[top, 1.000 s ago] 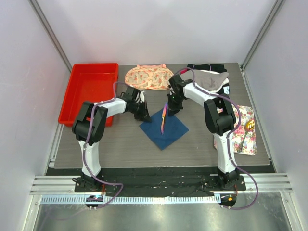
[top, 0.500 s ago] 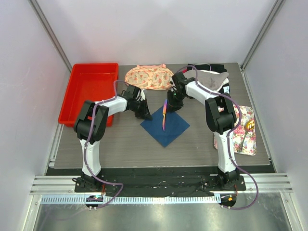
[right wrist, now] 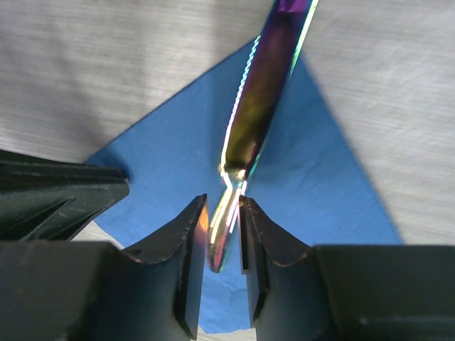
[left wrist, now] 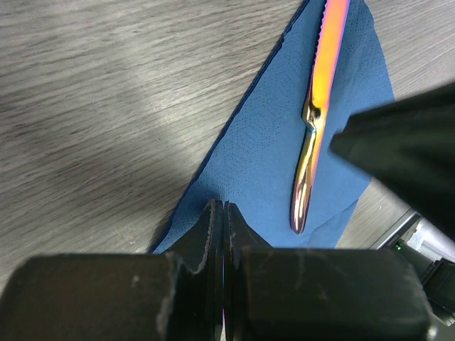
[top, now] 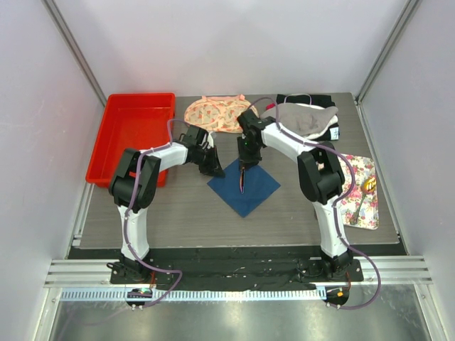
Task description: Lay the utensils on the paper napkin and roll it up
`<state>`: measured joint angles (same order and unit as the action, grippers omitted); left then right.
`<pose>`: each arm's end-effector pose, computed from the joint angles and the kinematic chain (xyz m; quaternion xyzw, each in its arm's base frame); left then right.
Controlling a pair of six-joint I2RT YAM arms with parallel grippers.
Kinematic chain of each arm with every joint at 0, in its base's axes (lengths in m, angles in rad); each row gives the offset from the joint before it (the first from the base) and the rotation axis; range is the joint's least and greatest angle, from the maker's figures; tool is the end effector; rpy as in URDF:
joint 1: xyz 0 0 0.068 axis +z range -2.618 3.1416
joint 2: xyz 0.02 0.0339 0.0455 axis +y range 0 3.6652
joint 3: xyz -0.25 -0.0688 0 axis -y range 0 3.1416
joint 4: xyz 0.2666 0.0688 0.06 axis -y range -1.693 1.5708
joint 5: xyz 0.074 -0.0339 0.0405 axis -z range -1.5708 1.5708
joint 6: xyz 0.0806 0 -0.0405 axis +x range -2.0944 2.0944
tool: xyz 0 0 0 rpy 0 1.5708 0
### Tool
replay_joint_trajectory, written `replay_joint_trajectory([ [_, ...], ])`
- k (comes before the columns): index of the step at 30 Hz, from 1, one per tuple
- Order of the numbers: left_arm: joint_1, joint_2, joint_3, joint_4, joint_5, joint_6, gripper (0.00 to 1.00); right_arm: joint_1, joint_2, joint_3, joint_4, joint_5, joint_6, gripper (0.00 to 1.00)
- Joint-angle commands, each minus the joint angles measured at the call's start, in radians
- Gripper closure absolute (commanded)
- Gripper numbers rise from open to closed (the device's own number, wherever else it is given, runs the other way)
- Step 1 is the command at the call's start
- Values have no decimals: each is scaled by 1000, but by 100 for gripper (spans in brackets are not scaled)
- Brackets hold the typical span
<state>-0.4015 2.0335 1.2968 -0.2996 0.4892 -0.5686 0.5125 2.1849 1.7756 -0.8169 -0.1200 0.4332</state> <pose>0.3933 -0.2081 0.0776 -0.0144 0.9379 -0.3261 0.1178 0.4176 0.2460 0.1218 -0.0493 0.9822 0.1305 0.1255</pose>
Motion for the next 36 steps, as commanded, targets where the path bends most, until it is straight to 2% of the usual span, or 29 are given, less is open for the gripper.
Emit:
replay_joint_trajectory([
  [1,6,19,-22,7,-54,9,100,29,-25,30,-37,115,58,68],
  [25,4,37,-27,13,-60,6,100,47,62,59,-47,105,75,67],
  [36,4,45,-22,4,-80,6,100,63,75,65,-91,263,87,72],
])
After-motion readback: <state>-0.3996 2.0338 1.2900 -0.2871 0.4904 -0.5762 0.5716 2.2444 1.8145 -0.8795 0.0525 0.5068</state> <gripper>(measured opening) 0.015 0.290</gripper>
